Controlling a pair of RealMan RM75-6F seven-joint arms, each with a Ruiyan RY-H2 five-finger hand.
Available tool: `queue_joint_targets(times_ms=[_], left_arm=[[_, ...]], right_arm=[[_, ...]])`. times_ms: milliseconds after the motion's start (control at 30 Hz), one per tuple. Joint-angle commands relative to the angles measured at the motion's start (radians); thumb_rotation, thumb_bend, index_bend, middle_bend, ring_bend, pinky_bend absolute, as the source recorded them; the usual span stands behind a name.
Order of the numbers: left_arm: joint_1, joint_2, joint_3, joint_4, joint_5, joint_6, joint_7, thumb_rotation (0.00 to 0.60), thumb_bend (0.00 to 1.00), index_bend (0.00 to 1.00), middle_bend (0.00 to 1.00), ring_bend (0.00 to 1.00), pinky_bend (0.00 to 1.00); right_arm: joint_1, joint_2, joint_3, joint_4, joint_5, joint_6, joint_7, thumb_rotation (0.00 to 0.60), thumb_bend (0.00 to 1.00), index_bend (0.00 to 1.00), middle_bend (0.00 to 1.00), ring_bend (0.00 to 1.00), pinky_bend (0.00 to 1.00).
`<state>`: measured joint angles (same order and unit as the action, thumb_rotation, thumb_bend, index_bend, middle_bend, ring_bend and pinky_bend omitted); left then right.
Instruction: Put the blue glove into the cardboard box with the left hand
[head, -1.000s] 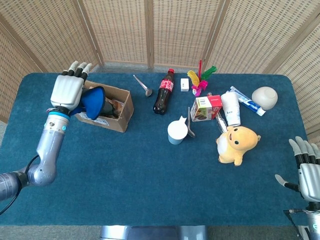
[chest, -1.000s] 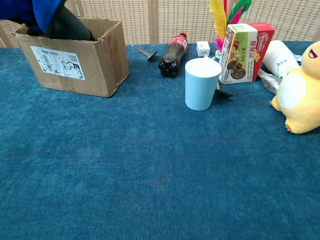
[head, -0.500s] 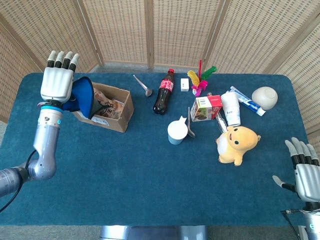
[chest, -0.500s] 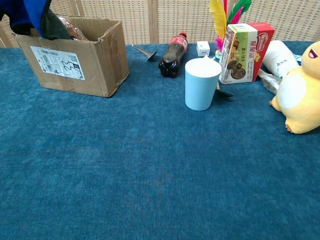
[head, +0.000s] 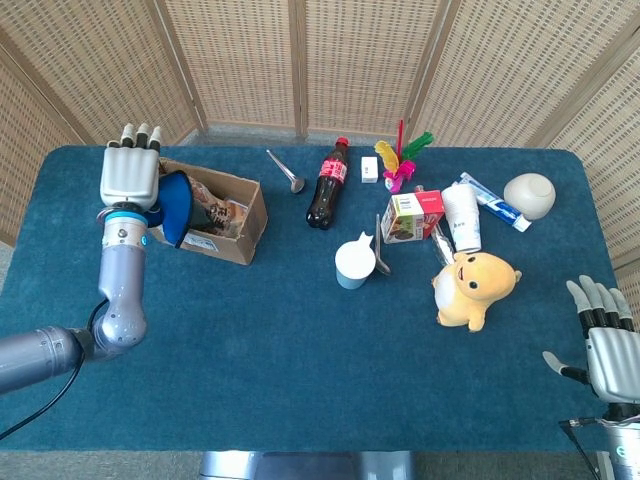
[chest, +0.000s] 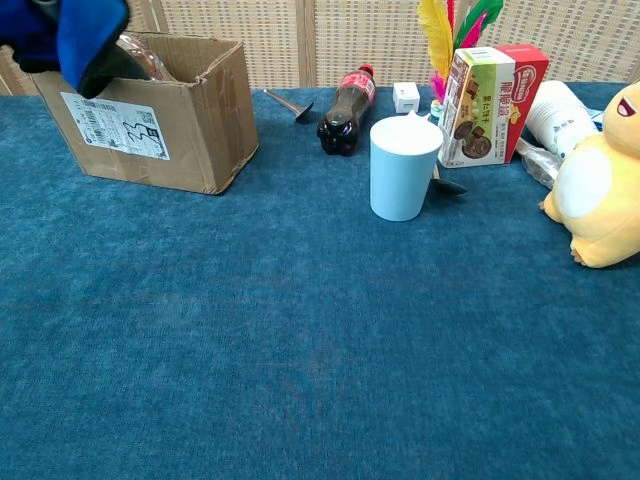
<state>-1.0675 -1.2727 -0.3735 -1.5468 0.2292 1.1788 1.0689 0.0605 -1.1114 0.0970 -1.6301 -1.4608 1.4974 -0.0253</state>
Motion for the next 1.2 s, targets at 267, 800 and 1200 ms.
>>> queue_joint_targets(times_ms=[267, 800, 1200], left_arm=[[-0.012, -0.027, 0.059, 0.096, 0.159, -0.148, -0.122, 0.600, 0.02, 0.00, 0.00, 0.00, 0.00], [0.090, -0.016, 0.008, 0.152, 0.617, 0.013, -0.514, 0.600, 0.00, 0.00, 0.00, 0.00, 0.06], [0.317, 0.156, 0.127, -0.081, 0.827, 0.131, -0.674, 0.600, 0.00, 0.00, 0.00, 0.00, 0.05]], right_arm=[[0.007, -0.007, 0.000, 0.008, 0.008, -0.014, -0.007, 0.600, 0.00, 0.00, 0.00, 0.00, 0.00], [0.007, -0.011, -0.004, 0.004, 0.008, -0.015, -0.020, 0.600, 0.00, 0.00, 0.00, 0.00, 0.00], [0.004, -0.005, -0.006, -0.005, -0.004, -0.004, -0.012, 0.600, 0.00, 0.00, 0.00, 0.00, 0.00]])
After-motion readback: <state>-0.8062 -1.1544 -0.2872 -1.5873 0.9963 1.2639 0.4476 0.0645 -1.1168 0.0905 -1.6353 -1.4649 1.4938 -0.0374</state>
